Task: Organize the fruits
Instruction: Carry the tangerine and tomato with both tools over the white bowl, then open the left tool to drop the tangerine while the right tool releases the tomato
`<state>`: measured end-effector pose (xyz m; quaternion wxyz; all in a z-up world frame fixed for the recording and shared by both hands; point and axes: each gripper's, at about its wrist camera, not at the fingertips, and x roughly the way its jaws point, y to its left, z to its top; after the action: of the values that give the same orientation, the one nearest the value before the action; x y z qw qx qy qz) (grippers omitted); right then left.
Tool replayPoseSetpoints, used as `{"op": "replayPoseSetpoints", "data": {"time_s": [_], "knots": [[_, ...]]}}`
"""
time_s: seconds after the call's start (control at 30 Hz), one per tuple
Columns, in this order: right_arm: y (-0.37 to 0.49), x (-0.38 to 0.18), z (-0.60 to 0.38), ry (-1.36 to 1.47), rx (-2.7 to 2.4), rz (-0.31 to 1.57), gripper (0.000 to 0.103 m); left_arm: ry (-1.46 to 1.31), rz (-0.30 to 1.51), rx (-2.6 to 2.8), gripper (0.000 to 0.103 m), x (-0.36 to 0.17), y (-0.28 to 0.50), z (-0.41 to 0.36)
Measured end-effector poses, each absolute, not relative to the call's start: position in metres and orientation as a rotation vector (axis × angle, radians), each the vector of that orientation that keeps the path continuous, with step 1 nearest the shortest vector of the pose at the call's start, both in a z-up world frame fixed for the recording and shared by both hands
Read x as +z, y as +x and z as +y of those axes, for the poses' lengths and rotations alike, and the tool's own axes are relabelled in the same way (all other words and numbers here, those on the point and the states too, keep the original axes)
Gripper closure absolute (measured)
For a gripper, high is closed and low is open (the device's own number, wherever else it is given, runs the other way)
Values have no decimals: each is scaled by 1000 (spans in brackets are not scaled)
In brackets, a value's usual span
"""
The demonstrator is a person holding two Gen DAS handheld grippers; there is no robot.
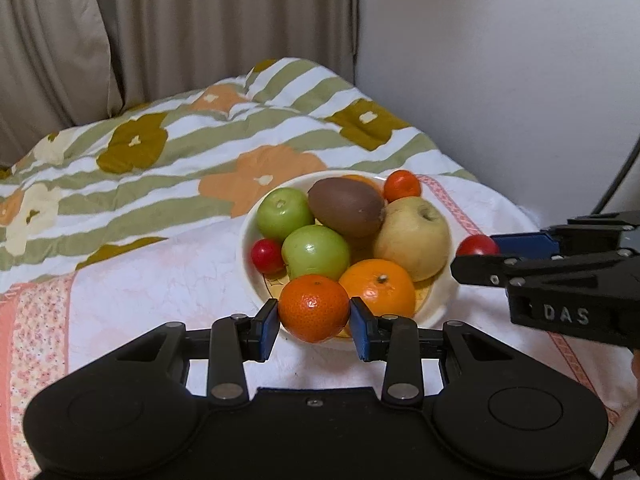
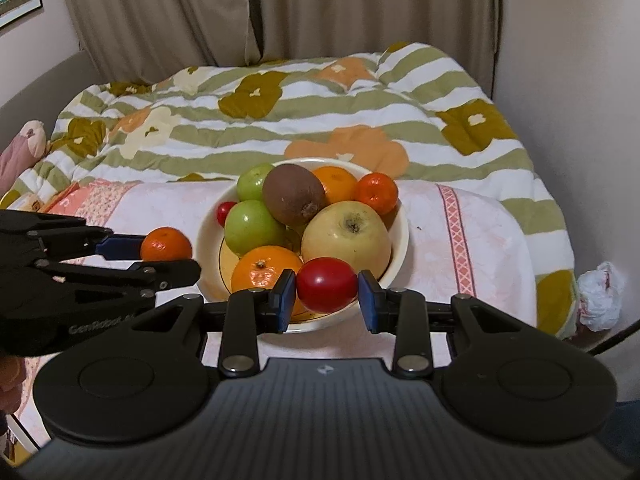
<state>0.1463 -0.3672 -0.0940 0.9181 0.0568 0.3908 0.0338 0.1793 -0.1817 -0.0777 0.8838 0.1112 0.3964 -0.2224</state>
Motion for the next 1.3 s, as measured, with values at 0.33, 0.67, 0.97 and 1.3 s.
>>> {"op": "replayPoseSetpoints", "data": {"time_s": [0.33,0.67,0.97,1.3], "knots": [[162,-111,-374,117,116,848,54,227,874,-430,61,-94,199,-195],[158,-112,-380,124,101,859,54,209,829,-394,11,-87,195,-185],[158,-110,-375,116,119,861,54,164,828,-349,9,-73,168,-163],[166,-112,-365,86,168,867,54,152,840,-309,9,-73,155,-157]]}}
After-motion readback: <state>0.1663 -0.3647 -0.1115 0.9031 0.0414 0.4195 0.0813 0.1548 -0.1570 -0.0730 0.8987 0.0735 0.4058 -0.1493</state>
